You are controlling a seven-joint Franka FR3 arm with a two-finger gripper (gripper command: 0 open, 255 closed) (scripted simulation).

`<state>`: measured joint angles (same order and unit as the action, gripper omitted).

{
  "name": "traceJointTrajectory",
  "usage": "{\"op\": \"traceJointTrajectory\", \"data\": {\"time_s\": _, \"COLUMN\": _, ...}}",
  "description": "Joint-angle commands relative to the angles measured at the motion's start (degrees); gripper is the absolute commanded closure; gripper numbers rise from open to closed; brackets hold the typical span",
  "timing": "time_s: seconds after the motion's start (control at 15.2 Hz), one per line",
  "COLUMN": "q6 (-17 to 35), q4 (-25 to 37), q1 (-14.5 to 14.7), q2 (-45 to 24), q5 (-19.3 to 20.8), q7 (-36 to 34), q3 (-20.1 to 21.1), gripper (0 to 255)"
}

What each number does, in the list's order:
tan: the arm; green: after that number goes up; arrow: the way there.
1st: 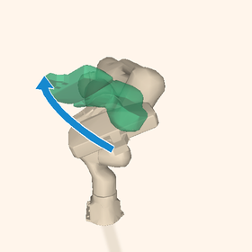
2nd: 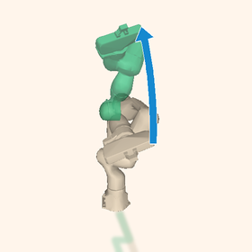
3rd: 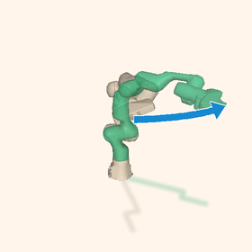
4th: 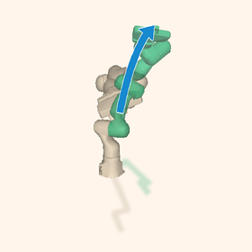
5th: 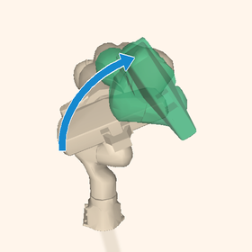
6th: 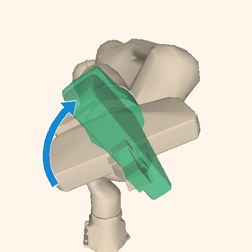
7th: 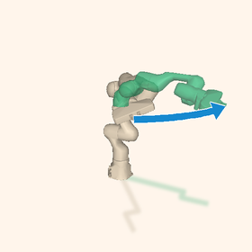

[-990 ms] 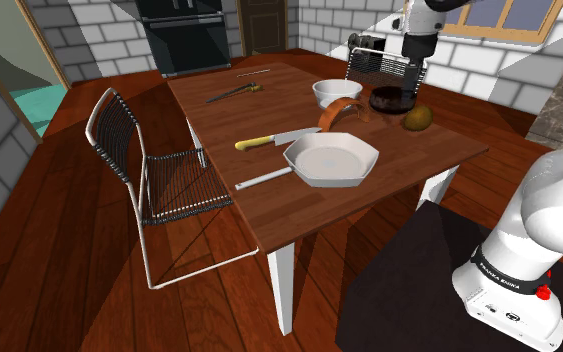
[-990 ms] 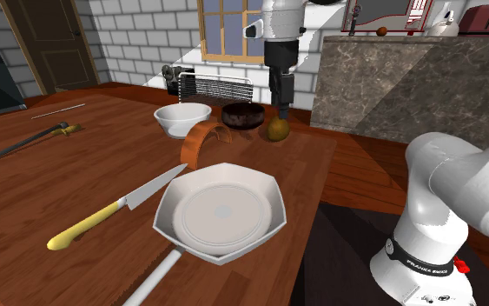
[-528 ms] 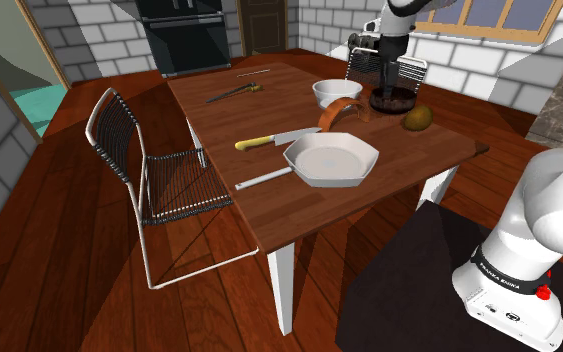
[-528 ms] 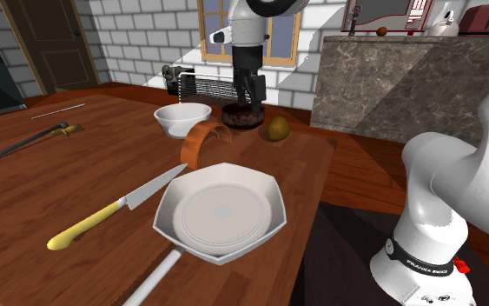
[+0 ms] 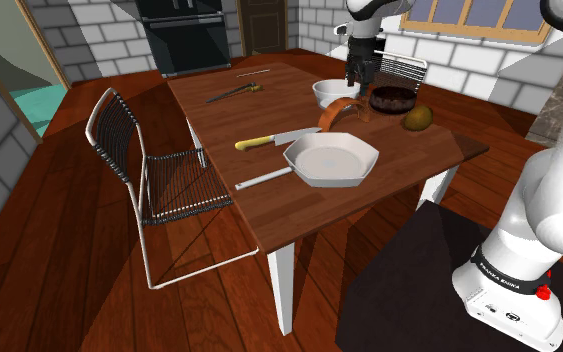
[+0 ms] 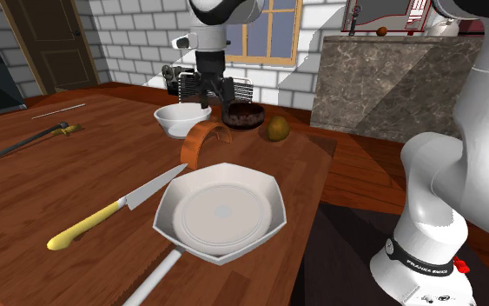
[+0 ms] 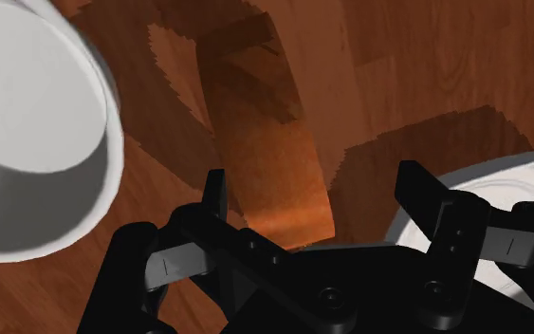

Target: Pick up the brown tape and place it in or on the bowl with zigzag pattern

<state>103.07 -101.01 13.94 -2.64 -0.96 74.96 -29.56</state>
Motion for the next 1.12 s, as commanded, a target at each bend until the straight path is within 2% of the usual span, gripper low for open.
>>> {"op": "traceJointTrajectory", "data": {"time_s": 0.0, "q6": -0.54, "q4": 3.87, "q1": -0.28, "q2": -3.77, "q5": -2.24, "q7": 5.15, "q3": 0.13, "gripper": 0}}
{"op": "traceJointTrajectory", "data": {"time_s": 0.53, "q6": 5.17, "q4": -1.42, "q1": -0.33, "q2": -4.25, "q5": -2.56, "q7": 5.38, "q3": 0.34, "gripper": 0}}
{"op": "traceJointTrajectory", "data": {"time_s": 0.99, "q6": 5.17, "q4": -1.42, "q1": -0.33, "q2": -4.25, "q5": -2.56, "q7": 5.38, "q3": 0.34, "gripper": 0}}
{"op": "traceJointTrajectory", "data": {"time_s": 1.06, "q6": 5.17, "q4": -1.42, "q1": -0.33, "q2": -4.25, "q5": -2.56, "q7": 5.38, "q3": 0.34, "gripper": 255}}
